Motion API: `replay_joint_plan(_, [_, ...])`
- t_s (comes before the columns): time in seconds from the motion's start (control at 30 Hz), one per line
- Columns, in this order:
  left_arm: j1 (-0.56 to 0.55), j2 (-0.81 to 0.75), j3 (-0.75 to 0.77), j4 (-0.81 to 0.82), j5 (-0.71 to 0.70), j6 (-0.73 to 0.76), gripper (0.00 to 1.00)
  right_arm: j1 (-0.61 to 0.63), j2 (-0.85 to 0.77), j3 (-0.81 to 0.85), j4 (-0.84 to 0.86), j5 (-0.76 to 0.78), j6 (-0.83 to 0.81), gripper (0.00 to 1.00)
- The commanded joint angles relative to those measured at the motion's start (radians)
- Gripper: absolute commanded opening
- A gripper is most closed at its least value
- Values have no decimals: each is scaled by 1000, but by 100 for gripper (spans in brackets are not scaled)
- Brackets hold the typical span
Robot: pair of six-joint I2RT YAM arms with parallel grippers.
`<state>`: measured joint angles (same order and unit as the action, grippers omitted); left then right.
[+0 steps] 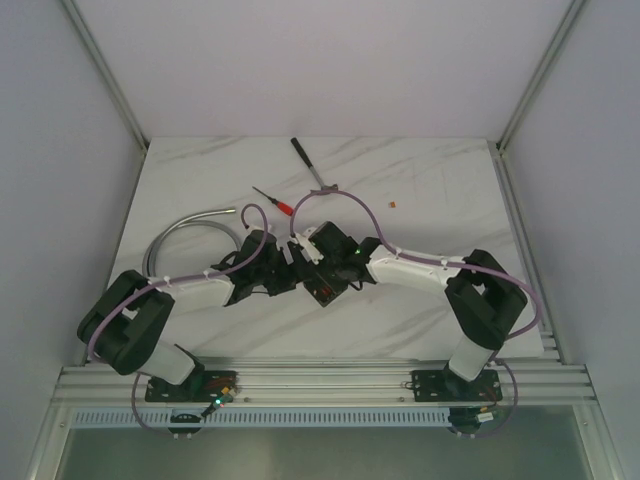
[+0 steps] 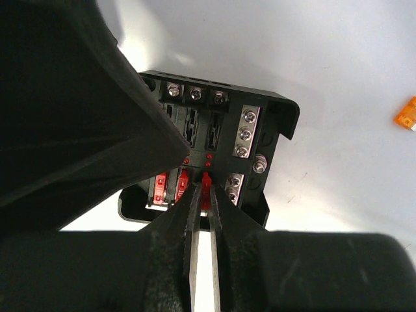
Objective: Snap on the fuse box
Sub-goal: Install the fuse at the fuse box base.
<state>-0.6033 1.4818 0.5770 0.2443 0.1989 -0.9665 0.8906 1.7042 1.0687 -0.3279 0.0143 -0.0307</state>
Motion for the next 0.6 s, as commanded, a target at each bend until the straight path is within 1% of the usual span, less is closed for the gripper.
replay_joint_plan(0.0, [-4, 23, 15, 4, 7, -19, 91, 0, 113, -23, -69, 0, -32, 4])
replay_joint_plan(0.2, [-2, 26, 9, 3, -2, -35, 89, 2, 133, -21, -94, -11, -28, 5])
replay_joint_plan(0.43, [-2, 37, 13, 3, 8, -33, 88, 2, 50, -14, -96, -39, -15, 9])
replay_joint_plan(0.57, [-3, 30, 9, 4, 4, -31, 88, 1, 35, 11, -80, -48, -2, 11])
